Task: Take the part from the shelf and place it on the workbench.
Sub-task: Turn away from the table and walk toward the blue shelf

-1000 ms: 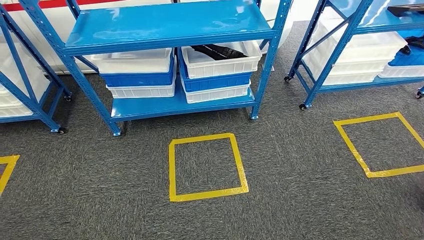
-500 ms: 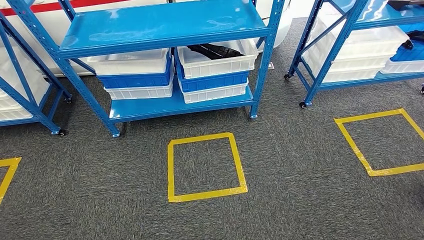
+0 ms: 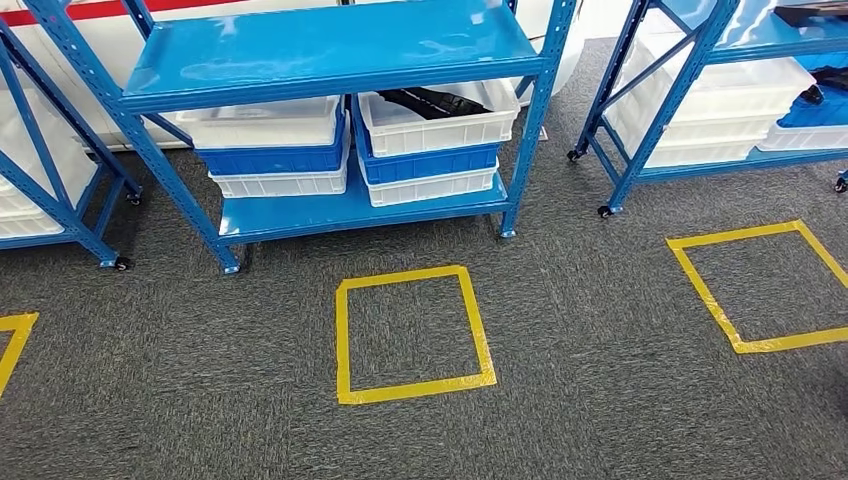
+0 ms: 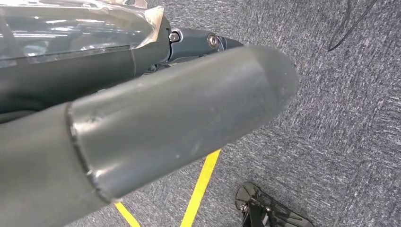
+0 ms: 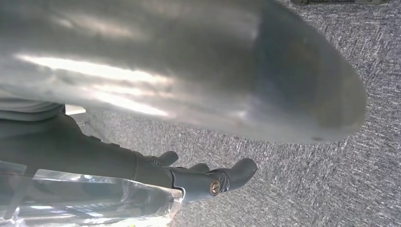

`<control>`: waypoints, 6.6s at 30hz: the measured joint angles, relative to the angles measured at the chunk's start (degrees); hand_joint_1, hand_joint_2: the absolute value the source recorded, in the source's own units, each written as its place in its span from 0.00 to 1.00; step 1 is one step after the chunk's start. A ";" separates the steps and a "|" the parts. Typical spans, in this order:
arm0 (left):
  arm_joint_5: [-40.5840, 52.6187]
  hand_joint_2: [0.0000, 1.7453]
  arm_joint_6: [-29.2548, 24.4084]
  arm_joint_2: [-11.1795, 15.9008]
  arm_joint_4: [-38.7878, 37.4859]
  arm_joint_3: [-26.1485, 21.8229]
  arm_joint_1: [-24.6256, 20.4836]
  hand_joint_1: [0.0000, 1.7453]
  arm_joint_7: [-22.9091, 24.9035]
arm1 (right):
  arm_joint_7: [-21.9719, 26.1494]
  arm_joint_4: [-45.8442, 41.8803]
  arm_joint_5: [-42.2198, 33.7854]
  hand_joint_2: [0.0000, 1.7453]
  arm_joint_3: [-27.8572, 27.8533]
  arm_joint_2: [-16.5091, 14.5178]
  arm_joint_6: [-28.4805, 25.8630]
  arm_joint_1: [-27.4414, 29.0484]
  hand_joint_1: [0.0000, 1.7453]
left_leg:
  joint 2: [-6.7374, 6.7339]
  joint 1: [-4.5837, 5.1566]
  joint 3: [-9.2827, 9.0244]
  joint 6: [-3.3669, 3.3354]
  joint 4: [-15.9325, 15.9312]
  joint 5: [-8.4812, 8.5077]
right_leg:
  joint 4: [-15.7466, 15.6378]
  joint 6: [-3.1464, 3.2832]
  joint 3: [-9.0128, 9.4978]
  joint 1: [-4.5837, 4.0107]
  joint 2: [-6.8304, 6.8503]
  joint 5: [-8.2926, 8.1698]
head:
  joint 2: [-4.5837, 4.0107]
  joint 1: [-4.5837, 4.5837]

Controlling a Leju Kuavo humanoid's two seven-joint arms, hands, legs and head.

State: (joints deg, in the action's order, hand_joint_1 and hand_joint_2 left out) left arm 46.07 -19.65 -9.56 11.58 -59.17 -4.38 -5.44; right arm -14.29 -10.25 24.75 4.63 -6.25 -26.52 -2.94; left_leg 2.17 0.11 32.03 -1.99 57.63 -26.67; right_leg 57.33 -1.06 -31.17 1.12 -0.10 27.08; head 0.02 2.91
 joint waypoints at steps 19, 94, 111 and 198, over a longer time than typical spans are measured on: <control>-0.42 0.00 0.11 -0.05 -0.15 -0.01 0.05 0.00 -0.32 | 0.56 0.00 -0.14 0.00 -0.86 0.09 0.07 0.29 0.00 | 0.17 -0.62 -3.19 0.71 -0.63 -2.95 | 0.66 -0.21 -0.65 0.50 -0.18 0.31 | -0.01 0.06; 2.29 1.00 -2.17 0.04 -0.33 0.10 -0.30 0.00 0.52 | 0.46 0.39 -0.30 1.00 -1.67 -0.22 0.80 0.08 0.00 | -2.05 -0.18 1.23 0.39 0.96 -0.20 | 0.74 -0.10 0.26 0.20 0.15 1.53 | 0.00 0.03; 2.49 1.00 -2.15 0.12 -0.32 0.24 -0.35 0.00 -0.04 | 0.93 0.37 -0.49 0.00 -2.53 -0.16 0.38 0.22 0.00 | -1.55 0.15 -0.86 0.25 -0.25 -0.74 | -0.05 0.06 0.00 0.11 0.13 0.35 | 0.00 0.08; -11.41 0.00 5.23 2.84 3.66 16.72 3.90 0.00 1.35 | 10.63 -4.84 -8.48 0.00 -6.73 1.85 6.10 3.30 0.00 | -1.70 0.47 -1.75 -0.39 -1.46 -0.47 | -1.96 -1.05 1.81 0.08 0.27 0.78 | 0.00 0.10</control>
State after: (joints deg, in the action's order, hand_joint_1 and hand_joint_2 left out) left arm 34.66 -14.42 -6.71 15.24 -42.44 -0.48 -4.09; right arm -3.67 -15.09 16.27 -2.09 -4.40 -20.42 0.36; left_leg 0.47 0.58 30.28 -2.38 56.17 -27.14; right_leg 55.37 -2.11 -29.35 1.20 0.17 27.86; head 0.02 3.02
